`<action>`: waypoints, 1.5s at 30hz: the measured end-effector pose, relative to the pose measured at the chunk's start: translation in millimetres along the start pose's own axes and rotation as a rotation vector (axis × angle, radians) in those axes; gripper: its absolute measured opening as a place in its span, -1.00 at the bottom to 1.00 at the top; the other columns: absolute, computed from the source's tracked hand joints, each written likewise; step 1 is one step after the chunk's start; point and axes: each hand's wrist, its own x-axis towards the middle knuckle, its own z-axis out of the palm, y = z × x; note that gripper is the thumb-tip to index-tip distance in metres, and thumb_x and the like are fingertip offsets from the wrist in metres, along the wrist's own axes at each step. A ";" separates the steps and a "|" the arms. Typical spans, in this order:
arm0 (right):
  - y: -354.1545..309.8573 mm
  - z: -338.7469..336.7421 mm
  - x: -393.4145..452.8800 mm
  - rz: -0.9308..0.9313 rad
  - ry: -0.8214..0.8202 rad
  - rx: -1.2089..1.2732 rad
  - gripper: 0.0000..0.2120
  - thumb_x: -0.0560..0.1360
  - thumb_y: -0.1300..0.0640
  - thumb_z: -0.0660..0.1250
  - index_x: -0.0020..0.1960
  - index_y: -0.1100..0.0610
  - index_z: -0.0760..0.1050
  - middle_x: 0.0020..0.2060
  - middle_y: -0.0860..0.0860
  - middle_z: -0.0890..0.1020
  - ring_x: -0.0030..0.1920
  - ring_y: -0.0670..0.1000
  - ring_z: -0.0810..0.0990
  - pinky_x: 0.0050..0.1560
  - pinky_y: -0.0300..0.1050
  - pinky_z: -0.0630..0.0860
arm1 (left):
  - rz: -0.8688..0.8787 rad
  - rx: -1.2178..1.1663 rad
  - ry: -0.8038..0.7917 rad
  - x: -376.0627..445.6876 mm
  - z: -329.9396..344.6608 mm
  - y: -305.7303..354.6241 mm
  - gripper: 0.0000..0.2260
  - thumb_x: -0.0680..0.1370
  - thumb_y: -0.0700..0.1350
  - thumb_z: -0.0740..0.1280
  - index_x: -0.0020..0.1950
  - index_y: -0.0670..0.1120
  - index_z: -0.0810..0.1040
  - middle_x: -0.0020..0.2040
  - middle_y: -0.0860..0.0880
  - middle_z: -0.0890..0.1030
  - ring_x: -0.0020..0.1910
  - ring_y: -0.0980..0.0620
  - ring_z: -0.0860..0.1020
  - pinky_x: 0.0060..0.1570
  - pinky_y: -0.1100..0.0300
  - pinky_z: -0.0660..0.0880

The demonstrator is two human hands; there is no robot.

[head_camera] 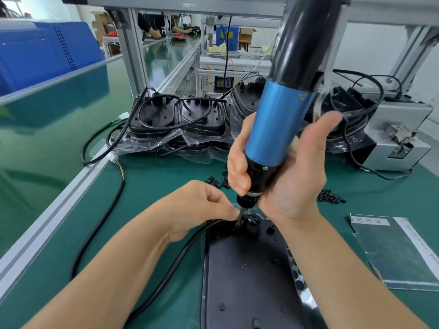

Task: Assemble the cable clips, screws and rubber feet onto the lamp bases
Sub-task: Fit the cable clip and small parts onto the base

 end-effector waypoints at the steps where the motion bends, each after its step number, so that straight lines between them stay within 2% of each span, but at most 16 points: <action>1: -0.9 -0.2 -0.4 -0.035 -0.015 -0.033 -0.28 0.29 -0.47 0.19 -0.09 0.22 0.38 -0.46 0.10 0.45 -0.57 -0.01 0.37 -0.51 -0.25 0.35 | 0.004 -0.009 -0.004 -0.3 -0.1 0.1 -0.69 0.39 -0.24 0.48 -0.52 -0.01 0.56 -0.45 0.09 0.53 -0.38 0.20 0.47 -0.16 0.34 0.36; 4: -1.0 -3.2 -0.2 -0.041 -0.032 0.002 -0.31 0.31 -0.45 0.10 -0.09 0.22 0.38 -0.47 0.08 0.45 -0.58 -0.03 0.37 -0.52 -0.27 0.33 | 0.018 -0.047 -0.022 -2.8 0.7 2.0 -0.86 0.33 -0.20 0.53 -0.37 -0.14 0.60 -0.35 -0.03 0.57 -0.31 0.12 0.49 -0.09 0.25 0.38; 7: -3.8 -4.7 1.8 -0.032 -0.030 0.059 -0.36 0.42 -0.38 0.03 -0.12 0.23 0.38 -0.50 0.07 0.44 -0.61 -0.02 0.35 -0.55 -0.29 0.30 | 0.020 -0.057 -0.005 -3.2 1.0 0.7 -0.91 0.40 -0.28 0.49 -0.25 -0.27 0.61 -0.30 -0.09 0.59 -0.28 0.07 0.50 -0.06 0.19 0.40; 10: -3.9 -4.4 2.9 -0.018 -0.039 0.073 -0.38 0.41 -0.36 -0.01 -0.14 0.23 0.37 -0.52 0.06 0.44 -0.62 -0.03 0.34 -0.57 -0.30 0.27 | 0.016 -0.053 0.015 -4.4 1.4 0.0 -0.92 0.42 -0.31 0.46 -0.22 -0.32 0.61 -0.27 -0.12 0.59 -0.26 0.05 0.50 -0.05 0.18 0.41; 16: -1.8 0.0 2.8 -0.019 -0.098 0.005 -0.41 0.39 -0.35 0.04 -0.11 0.22 0.36 -0.50 0.06 0.45 -0.61 -0.02 0.34 -0.56 -0.28 0.30 | 0.019 -0.036 0.036 -6.2 3.2 0.7 -0.81 0.43 -0.30 0.46 -0.38 -0.16 0.58 -0.33 -0.08 0.55 -0.30 0.06 0.46 -0.11 0.20 0.39; 21: 0.8 2.8 3.7 0.037 -0.128 -0.025 -0.24 0.21 -0.50 0.24 -0.08 0.21 0.38 -0.47 0.07 0.46 -0.58 -0.04 0.37 -0.53 -0.27 0.35 | 0.003 -0.022 0.037 -7.4 3.5 2.5 -0.69 0.41 -0.29 0.45 -0.50 -0.03 0.57 -0.40 0.01 0.53 -0.32 0.10 0.47 -0.12 0.24 0.39; 23: 0.9 2.3 4.3 0.047 -0.119 -0.015 -0.23 0.25 -0.53 0.17 -0.09 0.21 0.37 -0.47 0.07 0.45 -0.58 -0.04 0.37 -0.53 -0.27 0.34 | 0.004 -0.020 0.031 -7.8 2.9 4.3 -0.70 0.41 -0.29 0.46 -0.49 -0.04 0.56 -0.38 -0.01 0.54 -0.31 0.09 0.47 -0.11 0.24 0.39; 24: 0.4 1.0 4.9 0.058 -0.106 -0.005 -0.23 0.31 -0.54 0.06 -0.11 0.21 0.37 -0.48 0.07 0.45 -0.59 -0.03 0.37 -0.54 -0.27 0.33 | 0.007 -0.018 0.023 -7.9 2.3 5.2 -0.71 0.41 -0.29 0.46 -0.48 -0.05 0.56 -0.37 -0.02 0.54 -0.30 0.08 0.47 -0.10 0.24 0.40; 26: -1.2 -1.2 6.7 0.077 -0.080 0.019 -0.29 0.41 -0.41 -0.15 -0.14 0.22 0.37 -0.51 0.09 0.44 -0.61 -0.01 0.35 -0.56 -0.27 0.29 | 0.013 -0.013 0.004 -8.1 0.9 6.0 -0.73 0.43 -0.30 0.46 -0.45 -0.08 0.56 -0.35 -0.05 0.53 -0.28 0.07 0.47 -0.07 0.24 0.40; 30: -0.9 -1.9 10.6 0.104 -0.118 0.079 -0.36 0.46 -0.31 -0.17 -0.17 0.24 0.35 -0.55 0.08 0.43 -0.66 -0.01 0.32 -0.60 -0.30 0.24 | 0.024 -0.024 -0.002 -7.8 0.9 3.4 -0.75 0.41 -0.28 0.48 -0.44 -0.09 0.56 -0.35 -0.07 0.53 -0.28 0.06 0.45 -0.08 0.21 0.38; 35: 0.8 -4.6 12.1 0.127 -0.170 0.108 -0.35 0.46 -0.32 -0.17 -0.15 0.24 0.36 -0.54 0.08 0.45 -0.65 -0.02 0.35 -0.59 -0.30 0.27 | 0.056 -0.048 -0.016 -8.7 0.2 -0.3 -0.79 0.41 -0.25 0.50 -0.40 -0.07 0.62 -0.32 -0.05 0.58 -0.28 0.10 0.50 -0.13 0.32 0.43; 38: 0.3 -12.1 10.6 0.099 -0.104 0.128 -0.28 0.42 -0.39 -0.18 -0.11 0.24 0.37 -0.48 0.10 0.47 -0.57 0.02 0.38 -0.53 -0.23 0.29 | 0.089 -0.043 -0.008 -11.3 -0.5 -5.9 -0.85 0.46 -0.23 0.45 -0.30 -0.06 0.67 -0.29 0.03 0.64 -0.27 0.19 0.55 -0.11 0.36 0.42; 40: -2.0 -19.6 8.2 0.036 0.000 0.193 -0.26 0.42 -0.43 -0.14 -0.10 0.24 0.39 -0.45 0.11 0.47 -0.53 0.02 0.39 -0.49 -0.23 0.31 | 0.129 -0.001 0.004 -15.3 -1.9 -9.8 -0.90 0.49 -0.18 0.42 -0.11 0.00 0.70 -0.12 0.04 0.71 -0.08 0.22 0.62 0.03 0.34 0.45; 42: -8.6 -30.0 6.0 -0.034 0.137 0.255 -0.26 0.44 -0.46 -0.11 -0.12 0.21 0.42 -0.43 0.09 0.47 -0.50 0.01 0.40 -0.45 -0.24 0.29 | 0.188 0.110 -0.053 -21.0 -3.1 -13.5 -0.81 0.50 -0.09 0.43 0.05 0.18 0.66 0.07 0.15 0.68 0.11 0.24 0.60 0.14 0.36 0.45; 44: -19.8 -42.5 2.4 -0.083 0.270 0.277 -0.28 0.46 -0.47 -0.08 -0.15 0.18 0.44 -0.42 0.08 0.46 -0.48 0.01 0.38 -0.44 -0.23 0.29 | 0.243 0.277 -0.081 -27.5 -0.7 -16.0 -0.71 0.47 0.01 0.47 0.15 0.28 0.59 0.15 0.27 0.61 0.18 0.31 0.54 0.20 0.35 0.42; 45: -25.9 -49.0 -0.8 -0.098 0.322 0.274 -0.28 0.47 -0.47 -0.07 -0.16 0.18 0.44 -0.42 0.07 0.45 -0.48 0.00 0.37 -0.44 -0.23 0.30 | 0.271 0.353 -0.042 -29.7 1.6 -17.2 -0.68 0.46 0.03 0.48 0.18 0.29 0.57 0.15 0.32 0.59 0.18 0.34 0.52 0.21 0.35 0.40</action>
